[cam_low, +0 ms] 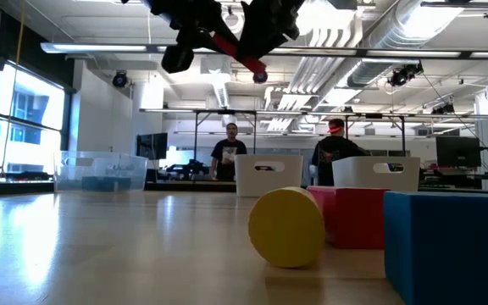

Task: Sort & place blocks by color
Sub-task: Put the red block into the left white bin

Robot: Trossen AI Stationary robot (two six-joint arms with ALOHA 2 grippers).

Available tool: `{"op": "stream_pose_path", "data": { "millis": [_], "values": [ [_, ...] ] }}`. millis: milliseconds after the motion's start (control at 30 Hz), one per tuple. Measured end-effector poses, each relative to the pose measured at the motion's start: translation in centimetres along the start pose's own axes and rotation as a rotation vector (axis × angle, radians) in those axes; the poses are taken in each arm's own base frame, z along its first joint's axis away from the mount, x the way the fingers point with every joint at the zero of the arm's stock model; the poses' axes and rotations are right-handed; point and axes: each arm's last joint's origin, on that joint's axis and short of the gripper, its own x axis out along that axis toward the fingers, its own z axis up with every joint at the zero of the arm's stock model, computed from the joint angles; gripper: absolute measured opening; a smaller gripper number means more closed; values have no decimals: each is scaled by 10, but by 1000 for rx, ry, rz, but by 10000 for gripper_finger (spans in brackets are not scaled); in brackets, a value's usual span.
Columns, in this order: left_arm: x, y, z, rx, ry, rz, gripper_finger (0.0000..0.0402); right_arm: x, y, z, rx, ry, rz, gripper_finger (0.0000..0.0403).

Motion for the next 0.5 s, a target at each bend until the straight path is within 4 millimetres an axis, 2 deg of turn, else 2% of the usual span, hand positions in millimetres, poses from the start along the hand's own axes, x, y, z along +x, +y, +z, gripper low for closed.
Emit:
{"op": "stream_pose_path", "data": {
  "millis": [267, 500],
  "values": [
    [0, 2, 0, 44, -6, 32, 38, 0, -1, 0, 2, -4, -41, 228],
    [-1, 9, -2, 78, -6, 123, 38, -3, -3, 0, 27, -8, -43, 245]
  ]
}}
